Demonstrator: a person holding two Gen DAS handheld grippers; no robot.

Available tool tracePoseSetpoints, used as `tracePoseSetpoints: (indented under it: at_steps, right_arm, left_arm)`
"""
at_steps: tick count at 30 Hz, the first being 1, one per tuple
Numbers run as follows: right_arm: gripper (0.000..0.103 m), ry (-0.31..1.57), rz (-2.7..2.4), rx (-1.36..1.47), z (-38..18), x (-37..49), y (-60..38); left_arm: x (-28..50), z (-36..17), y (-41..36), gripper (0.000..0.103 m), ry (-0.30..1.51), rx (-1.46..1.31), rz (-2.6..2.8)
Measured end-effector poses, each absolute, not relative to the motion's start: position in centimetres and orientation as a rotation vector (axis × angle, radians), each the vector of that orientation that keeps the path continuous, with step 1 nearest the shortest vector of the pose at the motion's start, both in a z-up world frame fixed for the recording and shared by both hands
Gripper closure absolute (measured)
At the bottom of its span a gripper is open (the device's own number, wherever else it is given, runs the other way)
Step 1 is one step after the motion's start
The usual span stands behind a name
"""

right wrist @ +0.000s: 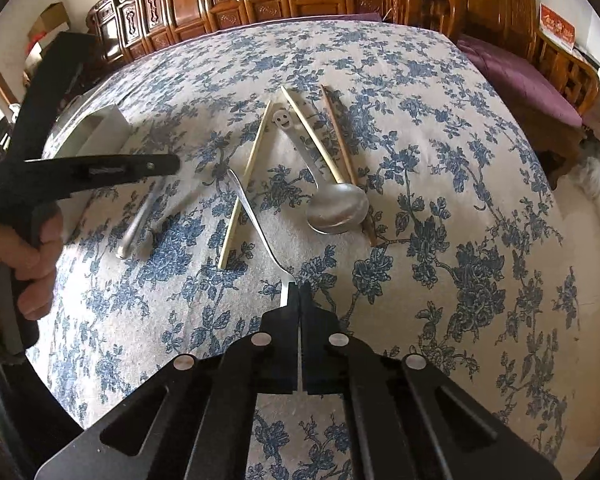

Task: Organize utensils
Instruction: 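Grasp the metal knife with the right tool while the left tool holds the fork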

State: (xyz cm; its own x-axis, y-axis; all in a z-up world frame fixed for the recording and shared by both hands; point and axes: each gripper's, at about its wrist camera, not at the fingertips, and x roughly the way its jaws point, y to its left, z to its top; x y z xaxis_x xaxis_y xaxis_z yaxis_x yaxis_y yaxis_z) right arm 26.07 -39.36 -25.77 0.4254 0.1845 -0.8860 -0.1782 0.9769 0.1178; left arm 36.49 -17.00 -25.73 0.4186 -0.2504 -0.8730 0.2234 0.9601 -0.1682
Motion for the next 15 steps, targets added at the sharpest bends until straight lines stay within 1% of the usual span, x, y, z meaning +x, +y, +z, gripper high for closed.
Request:
tracePoseSetpoints:
  at_steps: [8, 15]
  right_arm:
    - [0.102, 1.059, 0.229, -0.008, -23.4, 25.8, -37.6]
    - [0.102, 1.018, 0.26, -0.016, -21.2, 26.2, -34.5]
  left_arm:
    - [35.0, -21.3, -13.6, 0.097, 1.027, -0.037, -0.292]
    - [33.6, -17.2, -9.1, 0.097, 0.968, -0.031, -0.264]
